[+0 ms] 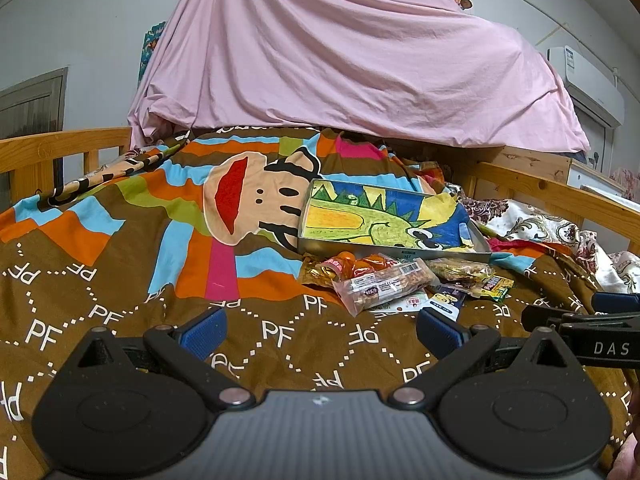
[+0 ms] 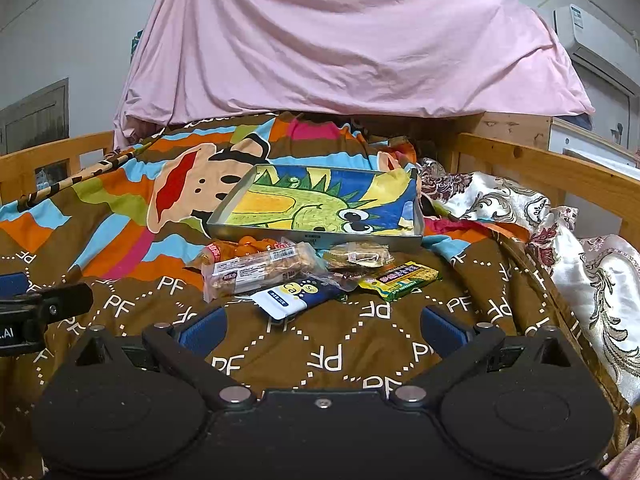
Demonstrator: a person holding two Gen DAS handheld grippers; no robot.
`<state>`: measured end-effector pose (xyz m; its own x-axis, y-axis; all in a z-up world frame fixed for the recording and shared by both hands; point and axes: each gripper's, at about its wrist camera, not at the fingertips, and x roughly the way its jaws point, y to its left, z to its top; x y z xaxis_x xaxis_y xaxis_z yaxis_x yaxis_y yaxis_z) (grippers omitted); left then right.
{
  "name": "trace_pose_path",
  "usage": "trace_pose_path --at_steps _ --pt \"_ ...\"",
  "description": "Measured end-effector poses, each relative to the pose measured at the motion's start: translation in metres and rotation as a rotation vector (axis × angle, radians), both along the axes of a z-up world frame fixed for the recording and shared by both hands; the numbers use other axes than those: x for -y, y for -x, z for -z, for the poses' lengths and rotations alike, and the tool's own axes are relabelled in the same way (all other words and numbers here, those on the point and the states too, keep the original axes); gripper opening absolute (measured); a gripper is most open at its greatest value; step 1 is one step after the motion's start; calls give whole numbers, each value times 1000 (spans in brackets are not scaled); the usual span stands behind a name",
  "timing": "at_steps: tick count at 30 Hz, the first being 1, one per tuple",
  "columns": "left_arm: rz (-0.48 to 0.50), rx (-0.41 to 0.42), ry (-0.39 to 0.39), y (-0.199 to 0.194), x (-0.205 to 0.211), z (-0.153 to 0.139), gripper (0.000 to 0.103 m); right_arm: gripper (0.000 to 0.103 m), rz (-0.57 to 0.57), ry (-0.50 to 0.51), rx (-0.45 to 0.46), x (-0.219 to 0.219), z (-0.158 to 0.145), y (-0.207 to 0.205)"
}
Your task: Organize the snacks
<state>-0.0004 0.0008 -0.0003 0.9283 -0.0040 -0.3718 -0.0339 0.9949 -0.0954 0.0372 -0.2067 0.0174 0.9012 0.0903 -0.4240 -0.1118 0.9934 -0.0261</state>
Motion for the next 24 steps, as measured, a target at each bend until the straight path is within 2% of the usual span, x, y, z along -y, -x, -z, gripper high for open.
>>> trace_pose_path --at_steps 24 --pt "10 1 -3 -1 3 4 103 103 1 2 -2 0 -1 -1"
